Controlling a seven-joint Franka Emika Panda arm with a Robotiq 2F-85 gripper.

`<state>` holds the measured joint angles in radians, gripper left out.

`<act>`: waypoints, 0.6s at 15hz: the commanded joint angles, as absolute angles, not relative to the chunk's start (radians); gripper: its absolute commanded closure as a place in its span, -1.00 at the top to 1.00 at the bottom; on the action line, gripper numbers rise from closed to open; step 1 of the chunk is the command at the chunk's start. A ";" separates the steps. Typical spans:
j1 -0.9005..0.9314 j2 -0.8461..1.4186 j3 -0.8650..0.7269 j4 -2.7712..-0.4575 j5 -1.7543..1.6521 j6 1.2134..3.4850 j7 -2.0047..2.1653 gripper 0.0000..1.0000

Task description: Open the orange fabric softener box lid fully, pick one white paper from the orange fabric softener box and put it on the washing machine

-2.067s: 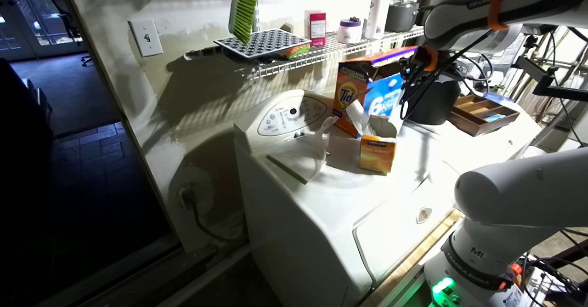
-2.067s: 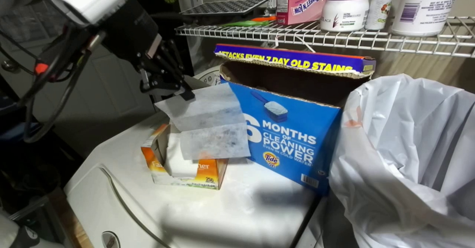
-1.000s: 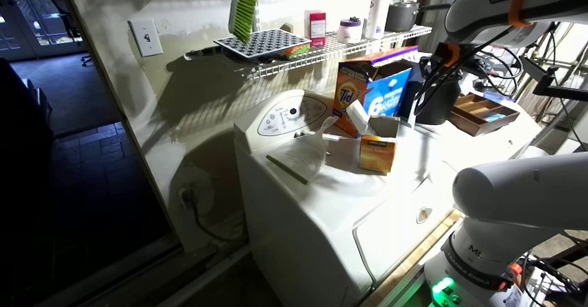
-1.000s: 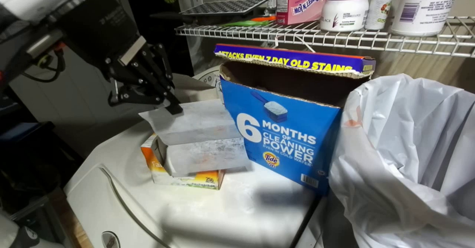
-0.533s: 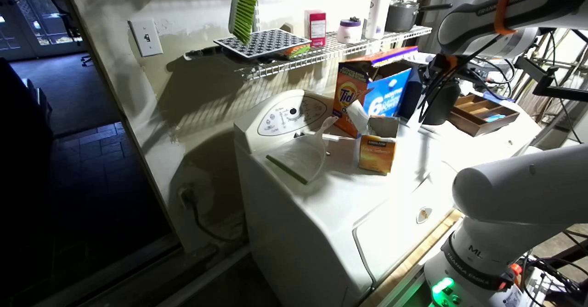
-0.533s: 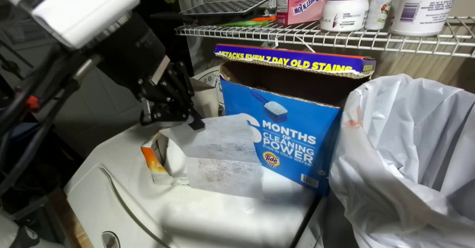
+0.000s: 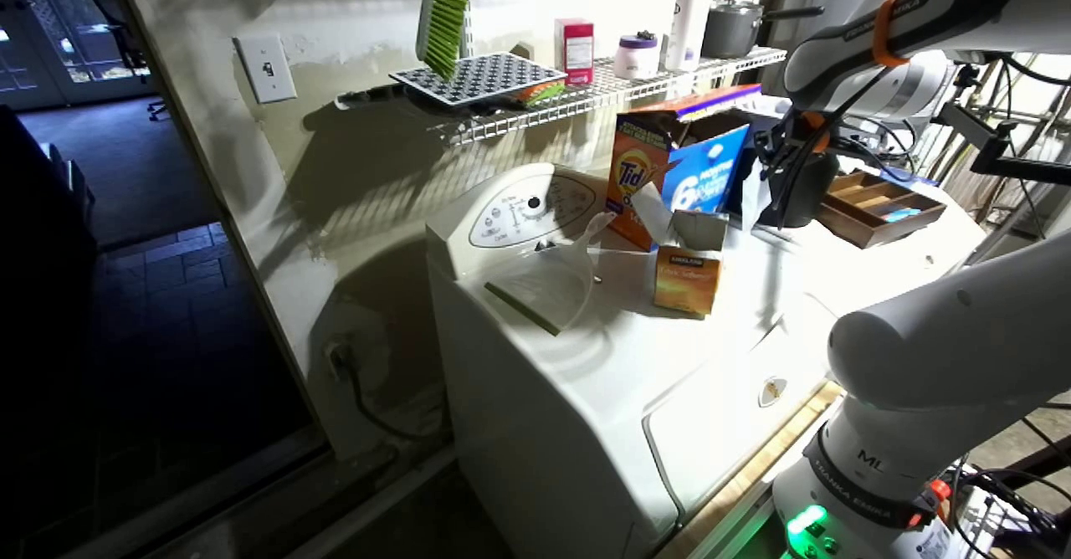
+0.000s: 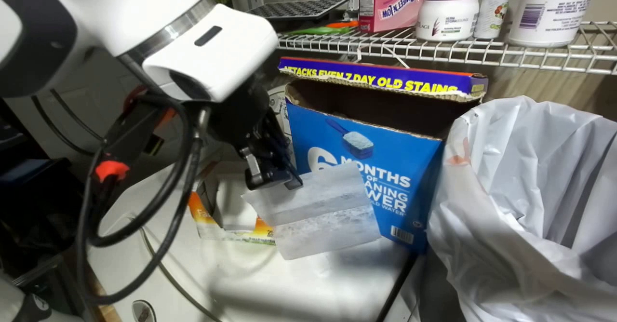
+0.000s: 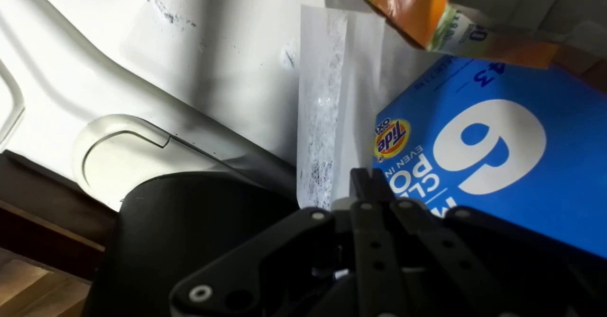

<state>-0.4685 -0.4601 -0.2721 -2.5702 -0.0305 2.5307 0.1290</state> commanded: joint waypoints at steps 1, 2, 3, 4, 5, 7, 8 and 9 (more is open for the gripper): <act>-0.400 -0.355 -0.332 -2.499 0.015 2.549 0.040 -1.00; -0.383 -0.331 -0.343 -2.487 0.026 2.551 0.023 -1.00; -0.366 -0.311 -0.355 -2.477 0.041 2.548 0.003 -1.00; -0.355 -0.298 -0.361 -2.471 0.052 2.547 -0.011 -1.00; -0.341 -0.279 -0.368 -2.462 0.068 2.545 -0.029 -1.00; -0.325 -0.253 -0.374 -2.444 0.092 2.541 -0.054 -0.48; -0.319 -0.245 -0.375 -2.437 0.102 2.540 -0.064 -0.46; -0.320 -0.241 -0.370 -2.430 0.100 2.535 -0.064 -0.37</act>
<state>-0.3426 -0.2813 -0.3589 -2.4746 0.0631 2.5433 -0.0215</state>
